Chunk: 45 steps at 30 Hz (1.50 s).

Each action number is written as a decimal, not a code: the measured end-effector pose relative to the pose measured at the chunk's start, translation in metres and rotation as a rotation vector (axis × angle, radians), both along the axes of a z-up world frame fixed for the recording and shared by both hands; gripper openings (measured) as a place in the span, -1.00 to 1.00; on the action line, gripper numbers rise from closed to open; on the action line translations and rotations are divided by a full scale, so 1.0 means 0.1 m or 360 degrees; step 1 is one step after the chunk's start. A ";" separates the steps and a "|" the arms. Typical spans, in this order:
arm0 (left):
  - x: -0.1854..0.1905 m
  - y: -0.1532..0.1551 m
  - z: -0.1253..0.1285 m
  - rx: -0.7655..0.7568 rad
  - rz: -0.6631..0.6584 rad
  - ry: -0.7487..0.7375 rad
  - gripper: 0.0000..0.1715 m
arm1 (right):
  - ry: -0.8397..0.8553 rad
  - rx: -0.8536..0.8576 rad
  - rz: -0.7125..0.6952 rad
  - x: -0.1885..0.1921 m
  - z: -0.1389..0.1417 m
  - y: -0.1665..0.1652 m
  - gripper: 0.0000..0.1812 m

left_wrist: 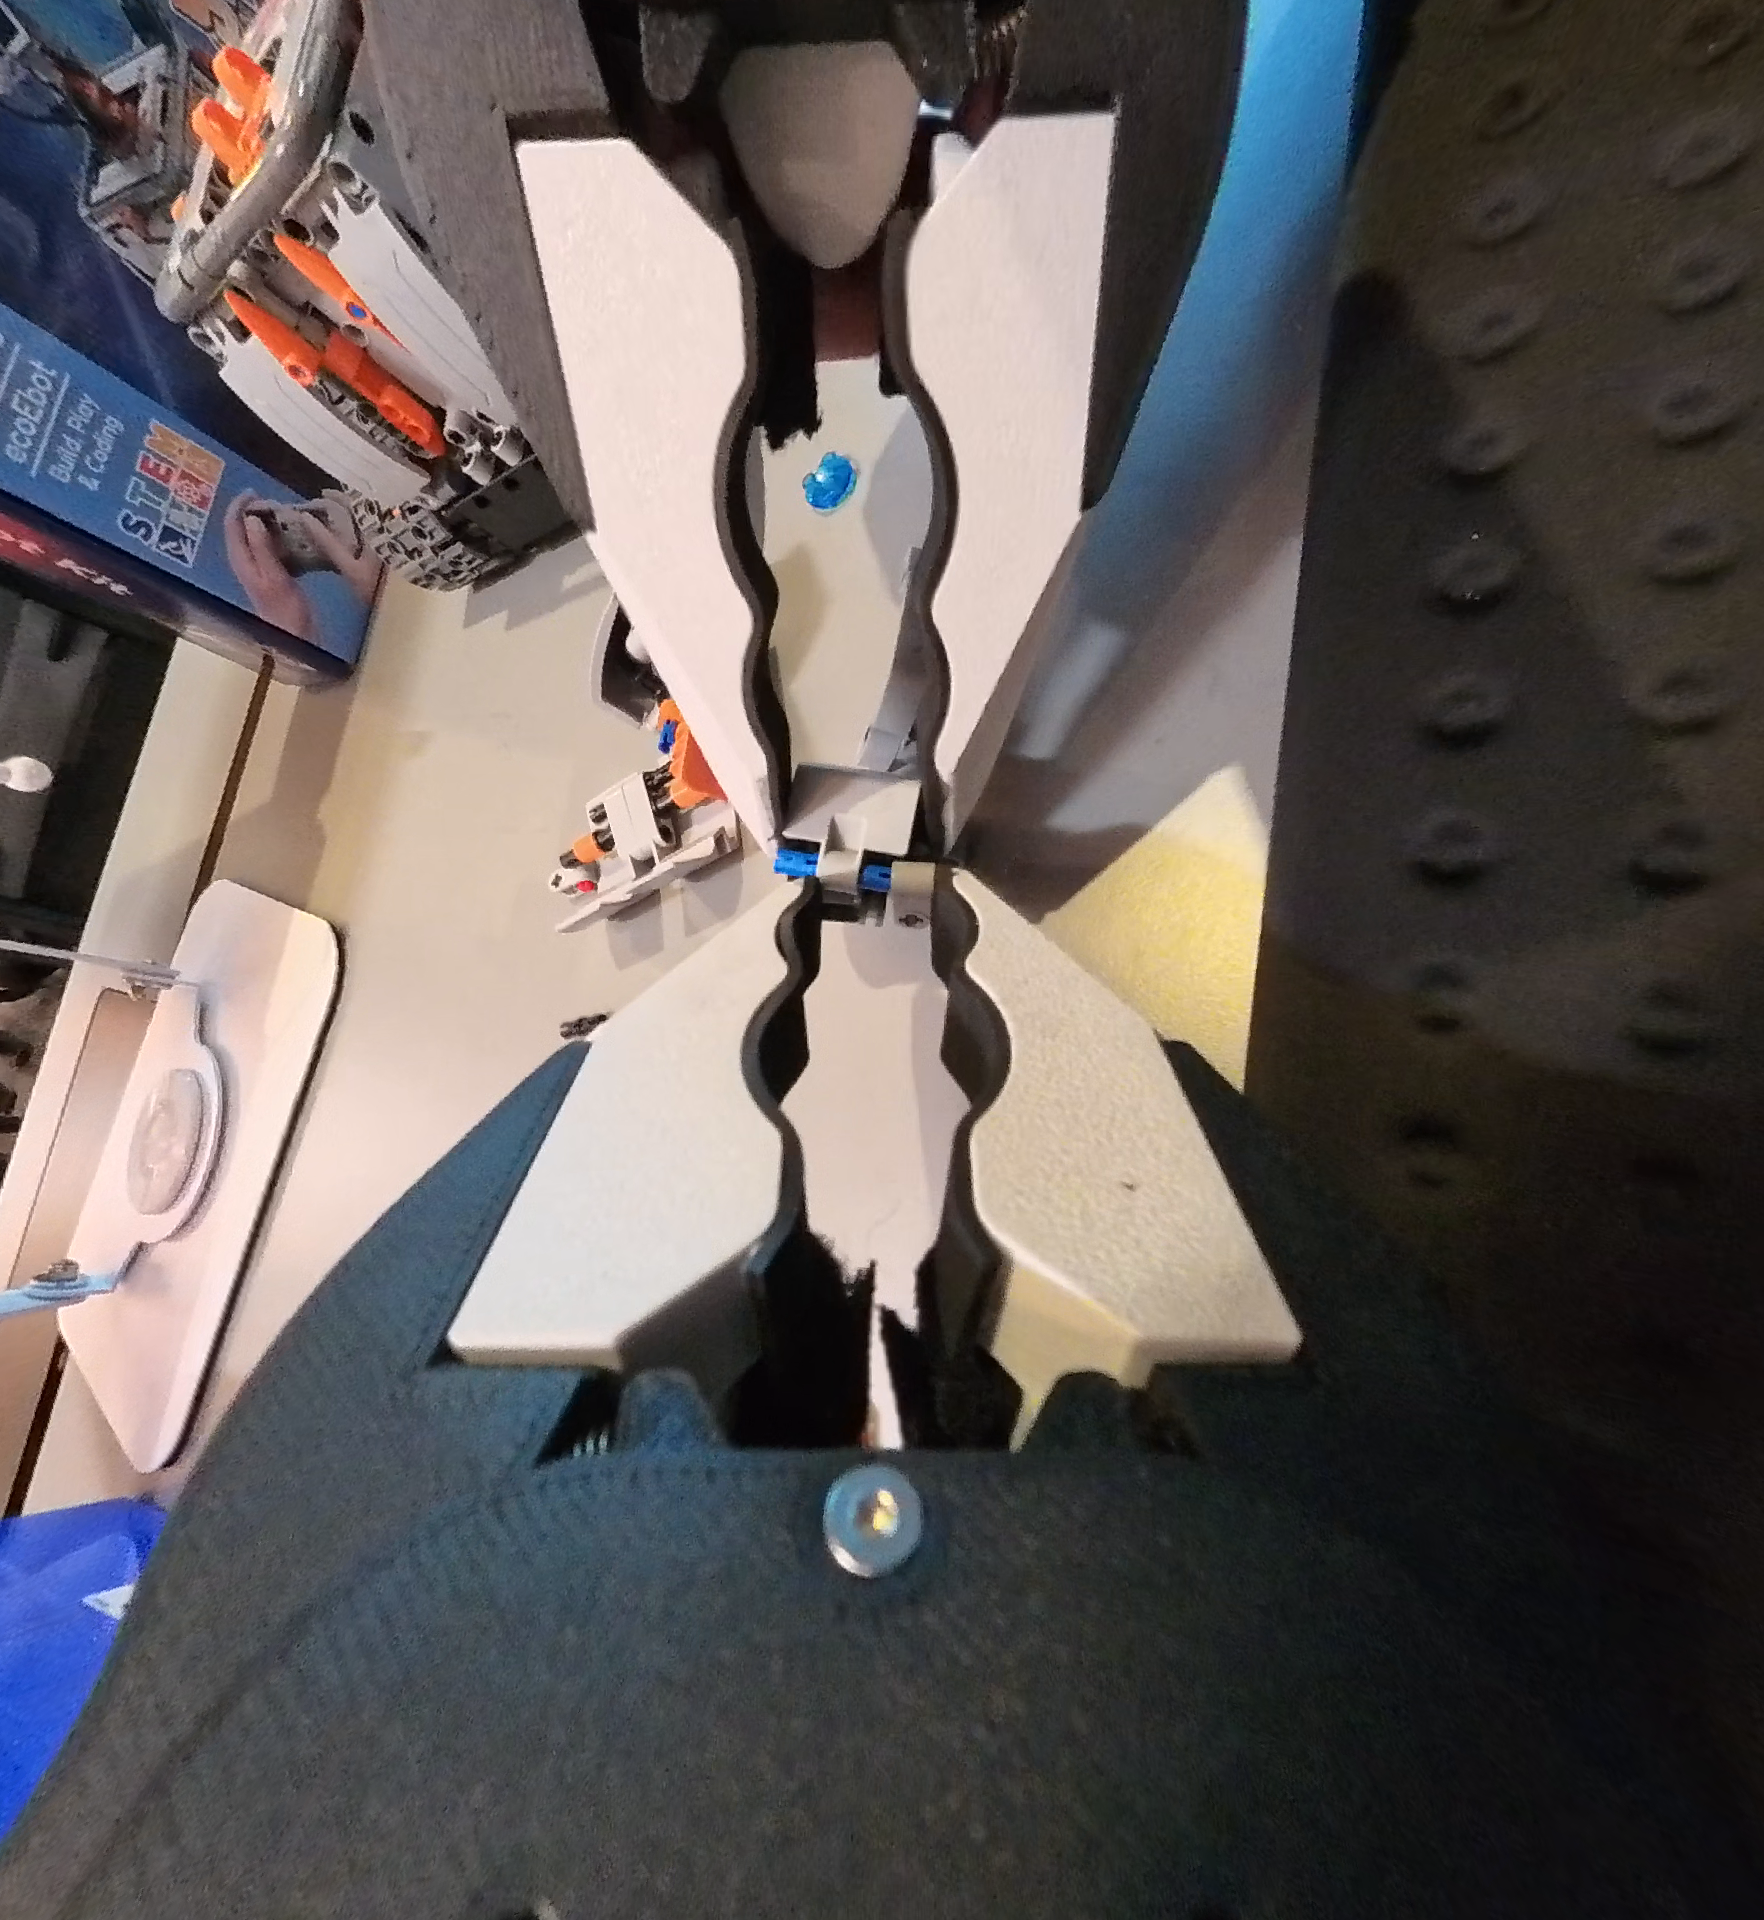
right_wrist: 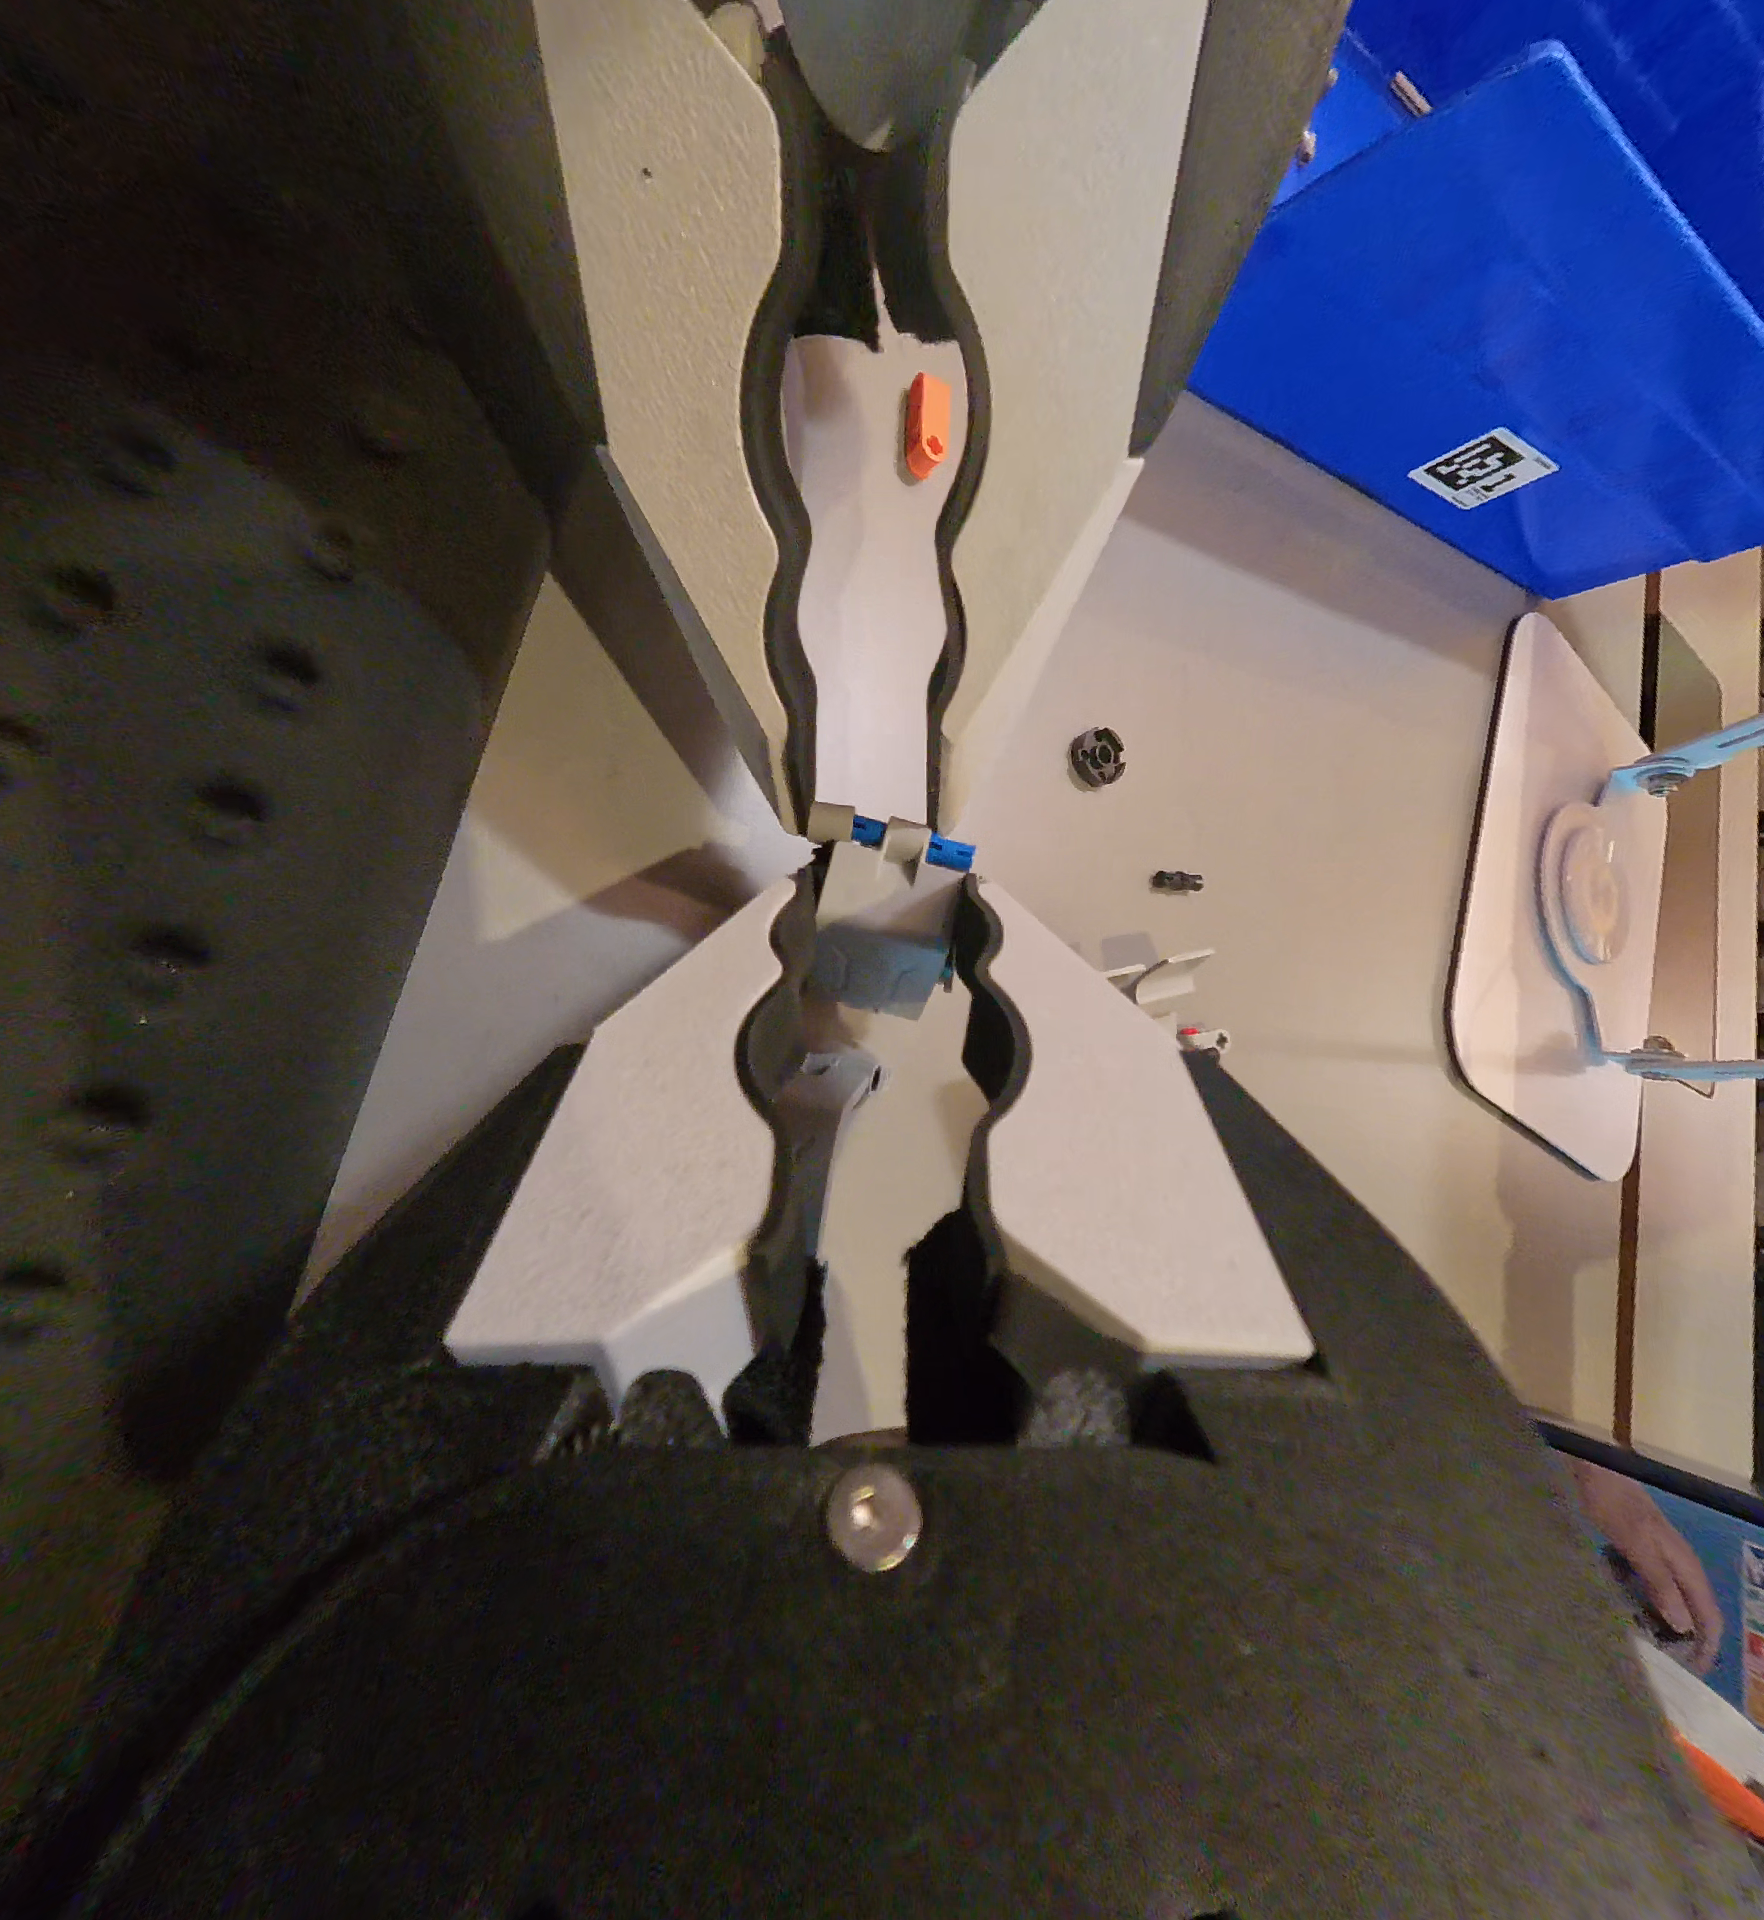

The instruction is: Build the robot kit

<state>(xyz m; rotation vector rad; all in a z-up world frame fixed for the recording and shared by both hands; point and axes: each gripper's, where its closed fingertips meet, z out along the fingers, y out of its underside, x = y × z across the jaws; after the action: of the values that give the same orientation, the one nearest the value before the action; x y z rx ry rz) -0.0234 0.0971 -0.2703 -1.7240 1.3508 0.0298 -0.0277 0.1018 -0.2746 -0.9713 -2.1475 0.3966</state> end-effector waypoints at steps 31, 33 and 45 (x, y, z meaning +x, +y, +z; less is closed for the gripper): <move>0.02 0.06 0.12 -0.0034 -0.0110 -0.0190 -0.59 | 0.0036 -0.0422 0.0043 0.05 0.08 0.02 -0.74; 0.00 0.08 0.14 0.0002 -0.0082 -0.0188 -0.51 | 0.0075 -0.0450 0.0045 0.04 0.12 0.03 -0.74; 0.04 0.07 0.22 -0.0116 -0.0108 -0.0379 -0.67 | 0.0207 -0.0720 0.0118 0.04 0.35 -0.04 -0.74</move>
<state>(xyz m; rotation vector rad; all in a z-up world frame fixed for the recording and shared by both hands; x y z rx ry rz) -0.0197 0.1042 -0.2481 -1.6810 1.2451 -0.2581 -0.0235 0.0980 -0.2393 -1.0752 -2.0181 0.9860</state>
